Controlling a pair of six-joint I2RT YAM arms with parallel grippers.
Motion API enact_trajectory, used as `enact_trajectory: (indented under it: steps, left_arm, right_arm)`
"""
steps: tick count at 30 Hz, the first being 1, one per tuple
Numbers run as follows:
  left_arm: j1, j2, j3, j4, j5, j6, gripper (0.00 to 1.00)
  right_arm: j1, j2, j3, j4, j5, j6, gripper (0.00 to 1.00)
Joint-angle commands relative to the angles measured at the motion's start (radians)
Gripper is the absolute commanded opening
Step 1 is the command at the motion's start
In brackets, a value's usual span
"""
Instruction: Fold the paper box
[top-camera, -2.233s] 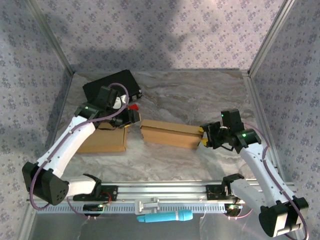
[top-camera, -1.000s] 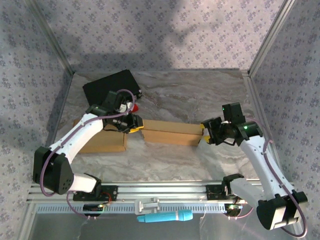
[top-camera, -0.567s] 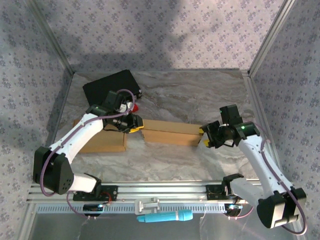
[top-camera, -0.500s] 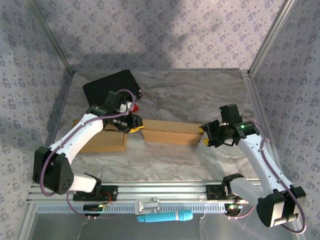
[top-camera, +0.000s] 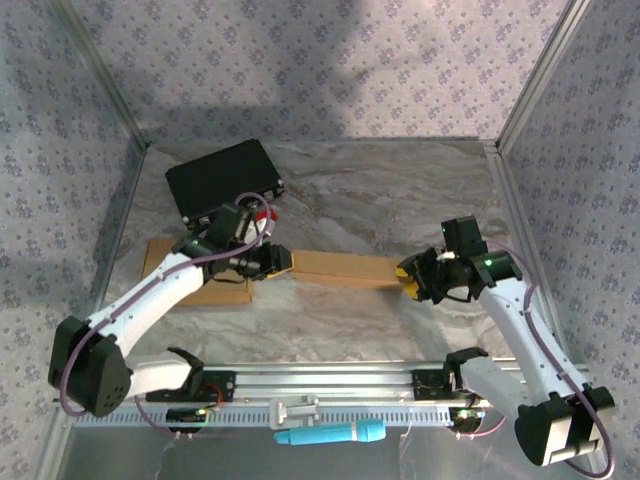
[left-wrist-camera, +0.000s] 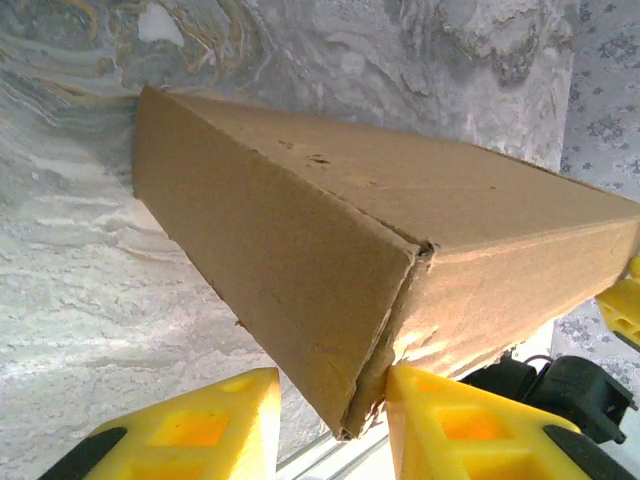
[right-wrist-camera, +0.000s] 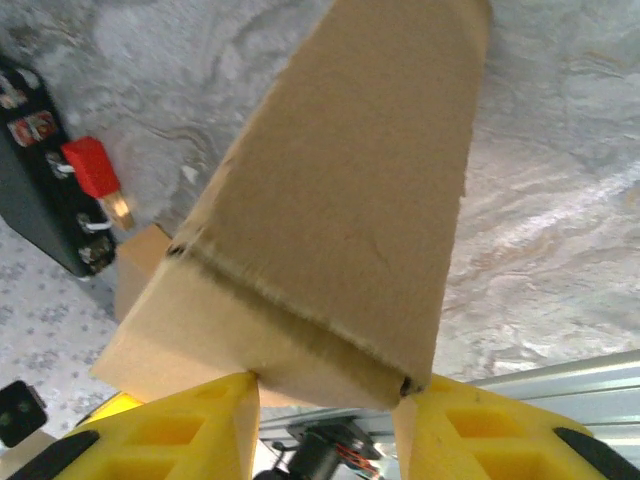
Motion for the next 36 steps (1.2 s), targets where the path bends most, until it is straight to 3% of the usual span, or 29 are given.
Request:
enact_trajectory:
  steps: [1, 8, 14, 16, 17, 19, 21, 24, 27, 30, 33, 36]
  left_arm:
    - [-0.037, -0.015, -0.107, 0.059, -0.074, -0.075, 0.33]
    - [-0.103, 0.049, -0.168, 0.16, -0.096, -0.143, 0.33]
    - [-0.099, 0.064, -0.025, 0.061, -0.15, -0.098, 0.36]
    - [-0.084, 0.028, 0.031, 0.013, -0.208, -0.08, 0.43]
    - [-0.064, 0.004, 0.059, -0.013, -0.247, -0.075, 0.54]
    - [-0.009, -0.045, 0.094, -0.042, -0.299, -0.057, 1.0]
    - [0.066, -0.091, 0.112, -0.044, -0.317, -0.01, 1.0]
    - [0.142, -0.147, 0.161, -0.116, -0.49, 0.065, 1.0]
    - [0.161, -0.197, 0.157, -0.125, -0.732, 0.161, 1.0]
    - [0.161, -0.219, 0.116, -0.162, -1.072, 0.118, 1.0]
    - [0.162, -0.219, 0.053, -0.125, -1.181, 0.193, 1.0]
    - [0.169, -0.234, -0.015, -0.04, -1.174, 0.271, 1.0]
  right_arm:
    - [-0.006, -0.023, -0.073, -0.059, -0.017, -0.104, 0.4]
    - [-0.023, -0.044, -0.179, -0.016, -0.006, -0.084, 0.41]
    - [-0.043, -0.002, -0.017, -0.068, 0.073, -0.215, 0.46]
    - [-0.044, -0.014, 0.077, -0.111, 0.139, -0.308, 0.61]
    - [-0.044, -0.026, 0.127, -0.13, 0.187, -0.36, 0.93]
    - [-0.046, -0.056, 0.197, -0.154, 0.271, -0.45, 0.99]
    - [-0.052, -0.089, 0.23, -0.163, 0.372, -0.515, 0.99]
    - [-0.059, -0.159, 0.231, -0.124, 0.553, -0.556, 0.99]
    - [-0.059, -0.217, 0.148, 0.016, 0.854, -0.564, 0.99]
    - [-0.056, -0.3, -0.084, 0.387, 1.073, -0.72, 0.99]
    - [-0.067, -0.286, -0.329, 0.811, 1.109, -1.014, 0.99]
    - [-0.132, -0.14, -0.414, 0.948, 1.018, -1.071, 0.99]
